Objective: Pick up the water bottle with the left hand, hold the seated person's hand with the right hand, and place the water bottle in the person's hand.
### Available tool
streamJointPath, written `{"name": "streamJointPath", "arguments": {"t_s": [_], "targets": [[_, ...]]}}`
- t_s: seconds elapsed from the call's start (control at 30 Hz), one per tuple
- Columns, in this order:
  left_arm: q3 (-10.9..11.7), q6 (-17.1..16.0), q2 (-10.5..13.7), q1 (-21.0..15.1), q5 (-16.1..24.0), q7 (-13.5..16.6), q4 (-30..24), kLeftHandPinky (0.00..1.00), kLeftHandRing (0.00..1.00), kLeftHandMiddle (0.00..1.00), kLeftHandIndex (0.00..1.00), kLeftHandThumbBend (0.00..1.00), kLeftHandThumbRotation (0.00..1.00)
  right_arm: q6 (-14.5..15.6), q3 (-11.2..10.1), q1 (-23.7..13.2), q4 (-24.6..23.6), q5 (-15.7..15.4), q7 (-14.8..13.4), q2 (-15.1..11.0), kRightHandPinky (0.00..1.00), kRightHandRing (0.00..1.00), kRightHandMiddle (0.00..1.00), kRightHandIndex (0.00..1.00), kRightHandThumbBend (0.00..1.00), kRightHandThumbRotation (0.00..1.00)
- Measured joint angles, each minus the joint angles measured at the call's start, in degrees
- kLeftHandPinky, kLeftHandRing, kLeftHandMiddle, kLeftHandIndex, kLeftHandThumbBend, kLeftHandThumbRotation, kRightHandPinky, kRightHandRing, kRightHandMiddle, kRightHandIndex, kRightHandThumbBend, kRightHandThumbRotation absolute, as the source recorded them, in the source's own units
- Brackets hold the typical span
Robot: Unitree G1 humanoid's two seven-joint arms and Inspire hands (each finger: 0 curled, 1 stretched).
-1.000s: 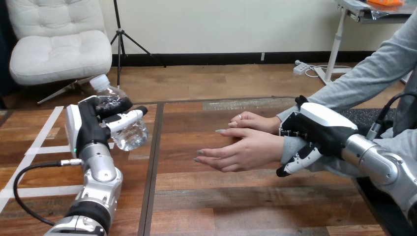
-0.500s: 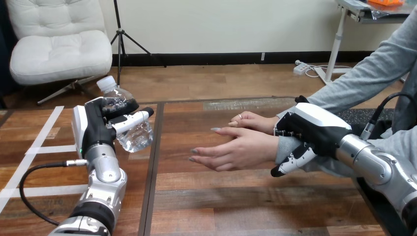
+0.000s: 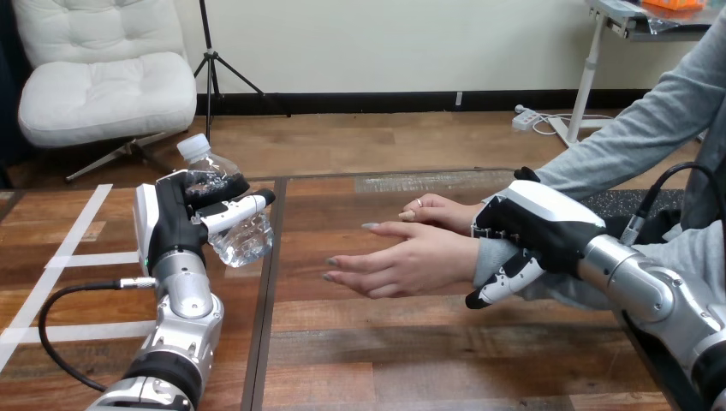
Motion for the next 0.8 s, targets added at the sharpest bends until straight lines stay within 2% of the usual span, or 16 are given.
{"name": "streamJointPath", "arguments": {"t_s": [0.47, 0.8], "targets": [[-1.18, 0.0, -0.74, -0.05, 1.06, -0.09, 0.0, 0.17, 0.23, 0.29, 0.5, 0.81, 0.0, 0.73, 0.0, -0.04, 0.0, -0.53, -0.03, 0.86, 0.18, 0.21, 0.26, 0.26, 0.77, 0.0], [-1.2, 0.0, -1.79, -0.18, 1.26, -0.81, 0.0, 0.22, 0.28, 0.34, 0.5, 0.8, 0.0, 0.74, 0.0, -0.06, 0.08, -0.54, -0.14, 1.01, 0.18, 0.21, 0.26, 0.26, 0.77, 0.0]]}}
